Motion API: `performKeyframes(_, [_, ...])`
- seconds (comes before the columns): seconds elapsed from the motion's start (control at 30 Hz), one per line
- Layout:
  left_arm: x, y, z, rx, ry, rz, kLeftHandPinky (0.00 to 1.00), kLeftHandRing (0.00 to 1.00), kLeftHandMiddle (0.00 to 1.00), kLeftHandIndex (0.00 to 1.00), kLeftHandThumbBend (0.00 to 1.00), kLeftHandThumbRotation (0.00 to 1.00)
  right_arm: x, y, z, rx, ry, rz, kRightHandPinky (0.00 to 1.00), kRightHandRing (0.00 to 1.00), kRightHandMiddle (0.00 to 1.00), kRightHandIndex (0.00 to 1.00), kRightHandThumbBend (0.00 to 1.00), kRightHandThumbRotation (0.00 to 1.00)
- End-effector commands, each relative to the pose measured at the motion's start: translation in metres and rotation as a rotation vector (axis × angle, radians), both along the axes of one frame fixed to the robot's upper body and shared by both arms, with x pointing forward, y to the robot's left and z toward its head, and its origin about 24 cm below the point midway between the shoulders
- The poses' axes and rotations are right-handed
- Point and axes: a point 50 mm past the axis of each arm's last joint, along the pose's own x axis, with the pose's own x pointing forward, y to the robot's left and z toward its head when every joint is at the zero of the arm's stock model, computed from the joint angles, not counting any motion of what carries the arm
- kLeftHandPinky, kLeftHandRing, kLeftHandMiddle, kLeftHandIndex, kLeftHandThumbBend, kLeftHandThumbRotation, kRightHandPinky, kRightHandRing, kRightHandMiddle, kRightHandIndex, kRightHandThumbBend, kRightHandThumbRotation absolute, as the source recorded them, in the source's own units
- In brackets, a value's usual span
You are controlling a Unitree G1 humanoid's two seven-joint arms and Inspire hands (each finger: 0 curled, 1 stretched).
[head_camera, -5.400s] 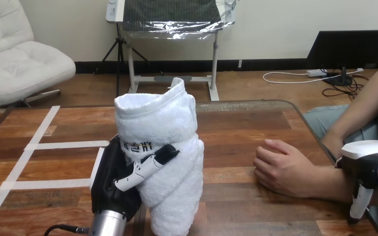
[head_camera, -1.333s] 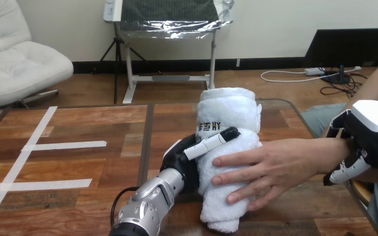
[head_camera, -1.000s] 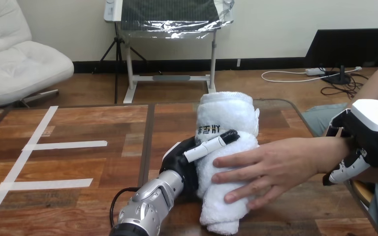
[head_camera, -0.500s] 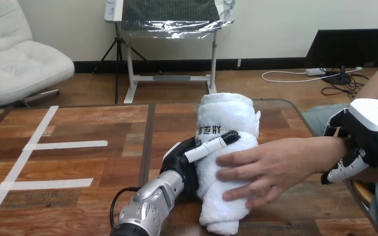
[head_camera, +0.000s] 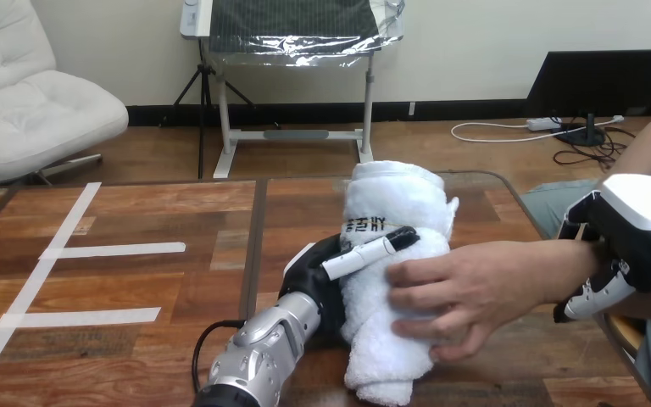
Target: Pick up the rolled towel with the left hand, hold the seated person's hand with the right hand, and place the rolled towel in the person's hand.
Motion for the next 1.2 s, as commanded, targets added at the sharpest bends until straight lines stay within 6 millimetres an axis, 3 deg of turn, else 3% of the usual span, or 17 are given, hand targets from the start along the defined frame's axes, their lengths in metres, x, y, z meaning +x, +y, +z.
performKeyframes(0.0, [0.006,-0.092,0.07,-0.138,-0.199,-0.195,0.32,0.37,0.42,0.46,0.86,0.07,0.006,0.003,0.034,0.015,-0.167,0.009,0.29,0.36,0.46,0.48,0.82,0.0])
performKeyframes(0.43, [0.007,-0.085,0.065,-0.135,-0.186,-0.209,0.33,0.37,0.43,0.45,0.87,0.07,0.006,0.002,0.032,0.019,-0.163,-0.001,0.24,0.32,0.43,0.49,0.82,0.0])
performKeyframes(0.53, [0.007,-0.083,0.065,-0.131,-0.187,-0.213,0.33,0.37,0.43,0.45,0.88,0.07,0.007,0.002,0.031,0.014,-0.16,-0.004,0.26,0.35,0.46,0.52,0.82,0.0])
performKeyframes(0.9, [0.009,-0.075,0.064,-0.14,-0.208,-0.25,0.35,0.4,0.46,0.48,0.83,0.07,0.007,0.002,0.029,-0.054,-0.159,0.025,0.46,0.54,0.61,0.63,0.86,0.0])
performKeyframes(1.17, [0.01,-0.069,0.063,-0.124,-0.245,-0.303,0.41,0.48,0.53,0.55,0.83,0.16,0.008,0.003,0.028,-0.062,-0.153,0.04,0.56,0.65,0.7,0.71,0.87,0.0])
